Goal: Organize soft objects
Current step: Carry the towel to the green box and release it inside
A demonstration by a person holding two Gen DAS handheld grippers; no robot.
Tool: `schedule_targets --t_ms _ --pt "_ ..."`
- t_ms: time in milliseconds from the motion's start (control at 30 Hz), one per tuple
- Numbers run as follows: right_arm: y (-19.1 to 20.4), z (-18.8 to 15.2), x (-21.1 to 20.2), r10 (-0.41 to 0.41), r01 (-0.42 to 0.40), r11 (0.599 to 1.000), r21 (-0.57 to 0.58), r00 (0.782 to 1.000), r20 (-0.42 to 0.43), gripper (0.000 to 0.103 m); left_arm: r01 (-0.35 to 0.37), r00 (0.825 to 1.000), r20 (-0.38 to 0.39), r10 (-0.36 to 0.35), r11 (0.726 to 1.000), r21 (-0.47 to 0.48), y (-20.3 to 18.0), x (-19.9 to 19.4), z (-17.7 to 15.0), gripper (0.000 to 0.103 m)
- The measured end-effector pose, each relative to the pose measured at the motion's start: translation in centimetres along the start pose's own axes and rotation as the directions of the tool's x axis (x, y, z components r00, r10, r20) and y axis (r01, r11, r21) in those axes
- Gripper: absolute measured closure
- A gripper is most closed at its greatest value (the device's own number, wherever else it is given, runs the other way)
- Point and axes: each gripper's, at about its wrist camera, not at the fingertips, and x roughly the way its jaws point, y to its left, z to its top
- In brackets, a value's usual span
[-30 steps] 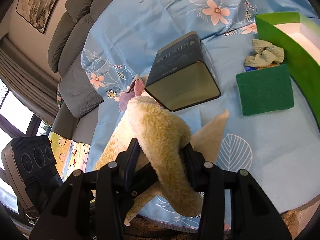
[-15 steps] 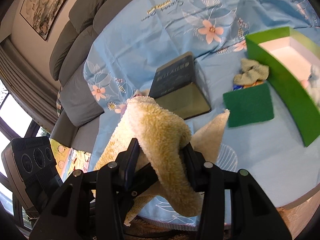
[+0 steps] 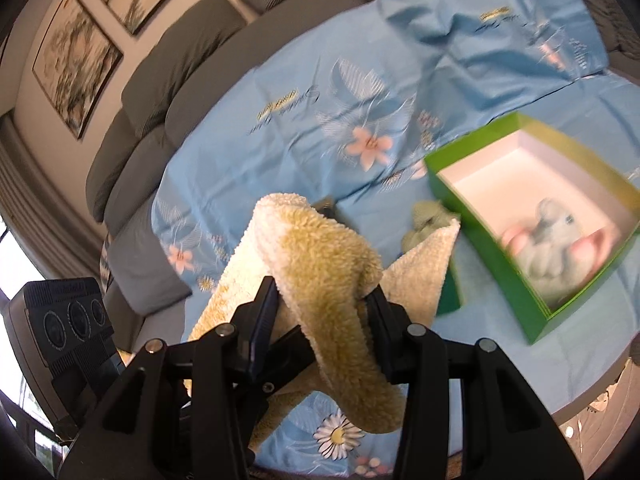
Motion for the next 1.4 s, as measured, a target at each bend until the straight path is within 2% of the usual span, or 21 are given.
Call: schedule_targets --t_ms 167,267,333,567,733,967,1133,1300,1400 --pt "-1.9 1.8 -1.9 -0.041 0.039 0.999 0.024 0.997 0.072 0.062 0.053 0.999 0.001 -0.053 0.997 0.057 -2.3 2.3 1.9 0.066" --pt "-3.4 2.9 -2.8 -0.086 0.082 0.996 0.043 0.991 0.100 0.068 0.105 0.994 -0.021 -0.105 0.994 0.040 -3.0 4.1 2.9 0.068" --pt "-4.4 3.5 -3.4 -0.107 0.100 0.993 0.057 0.986 0.129 0.069 0.143 0.989 -0.045 -0.142 0.989 0.025 -3.5 5.6 3.7 0.069" --pt "-8.4 5.3 -4.5 -0.163 0.141 0.980 0.139 0.974 0.160 0.071 0.167 0.984 -0.075 -0.161 0.982 0.082 -6.4 9.4 5.0 0.070" --pt "-10.5 6.6 -4.6 -0.216 0.186 0.968 0.171 0.960 0.176 0.071 0.212 0.973 -0.106 -0.205 0.975 0.063 -7.4 12.5 5.7 0.070" --pt "-14.6 7.7 -3.3 -0.277 0.236 0.940 0.245 0.950 0.146 0.072 0.200 0.968 -0.168 -0.187 0.978 0.064 -8.4 16.4 5.6 0.070" --pt "-16.7 7.5 -2.1 -0.313 0.272 0.919 0.285 0.943 0.108 0.074 0.197 0.958 -0.217 -0.189 0.980 0.016 -8.0 18.7 4.4 0.070" --pt "-17.7 7.4 -1.4 -0.340 0.304 0.909 0.285 0.937 0.085 0.074 0.180 0.958 -0.227 -0.175 0.984 0.000 -7.7 19.4 3.9 0.069" --pt "-18.0 7.5 -1.0 -0.354 0.322 0.901 0.293 0.933 0.066 0.070 0.163 0.956 -0.247 -0.160 0.987 -0.009 -7.4 19.2 4.0 0.063"
